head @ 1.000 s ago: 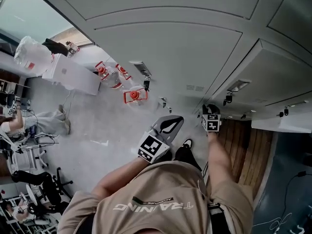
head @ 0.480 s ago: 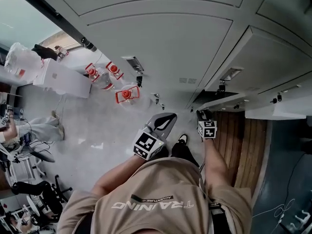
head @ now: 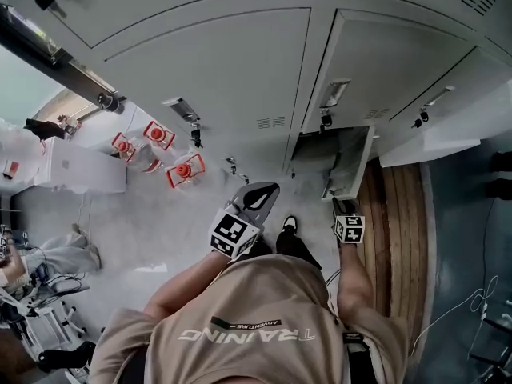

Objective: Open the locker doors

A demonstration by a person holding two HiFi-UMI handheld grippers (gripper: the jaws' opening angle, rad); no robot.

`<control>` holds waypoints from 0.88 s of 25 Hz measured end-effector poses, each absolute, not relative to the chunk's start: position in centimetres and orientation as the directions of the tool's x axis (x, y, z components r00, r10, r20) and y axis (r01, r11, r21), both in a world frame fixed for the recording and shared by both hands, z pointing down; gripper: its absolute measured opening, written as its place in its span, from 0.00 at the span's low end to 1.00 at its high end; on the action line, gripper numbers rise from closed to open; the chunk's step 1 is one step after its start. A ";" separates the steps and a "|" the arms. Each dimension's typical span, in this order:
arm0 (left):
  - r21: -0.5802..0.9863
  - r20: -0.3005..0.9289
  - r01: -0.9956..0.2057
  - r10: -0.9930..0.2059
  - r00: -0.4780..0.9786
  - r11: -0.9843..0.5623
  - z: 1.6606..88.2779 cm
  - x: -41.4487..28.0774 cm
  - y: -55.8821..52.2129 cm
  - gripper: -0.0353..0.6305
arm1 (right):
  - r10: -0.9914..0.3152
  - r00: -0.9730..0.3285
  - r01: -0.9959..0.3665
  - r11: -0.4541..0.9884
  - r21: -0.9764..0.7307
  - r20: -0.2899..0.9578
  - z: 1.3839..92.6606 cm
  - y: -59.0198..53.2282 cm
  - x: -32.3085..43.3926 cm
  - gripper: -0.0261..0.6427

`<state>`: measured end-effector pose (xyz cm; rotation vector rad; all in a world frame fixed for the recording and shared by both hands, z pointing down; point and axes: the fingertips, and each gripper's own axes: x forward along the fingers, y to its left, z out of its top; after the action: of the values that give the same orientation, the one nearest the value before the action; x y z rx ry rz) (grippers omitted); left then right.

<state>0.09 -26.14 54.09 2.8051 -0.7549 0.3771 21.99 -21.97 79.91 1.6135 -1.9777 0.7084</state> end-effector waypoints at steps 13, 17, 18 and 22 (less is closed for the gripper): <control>0.143 0.313 -0.444 -0.385 0.868 -0.885 54.2 0.9 -24.8 0.06 | -0.710 0.067 -0.998 -0.040 0.055 0.701 79.1 -19.3 33.3 0.19; 0.148 0.326 -0.469 -0.405 0.854 -0.871 54.7 0.3 -25.0 0.06 | -0.695 0.098 -0.995 -0.067 0.072 0.712 79.1 -19.4 35.7 0.19; 0.150 0.329 -0.474 -0.408 0.852 -0.868 54.9 0.2 -25.1 0.06 | -0.692 0.102 -0.995 -0.072 0.072 0.715 79.0 -19.5 36.3 0.19; 0.179 0.322 -0.499 -0.429 0.844 -0.848 55.3 0.2 -25.0 0.06 | -0.685 0.092 -0.996 -0.055 0.076 0.722 78.8 -19.8 38.0 0.19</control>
<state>0.19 -25.00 55.33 2.7665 -0.7091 0.3958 37.96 -19.76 78.77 1.8012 -1.6506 0.6971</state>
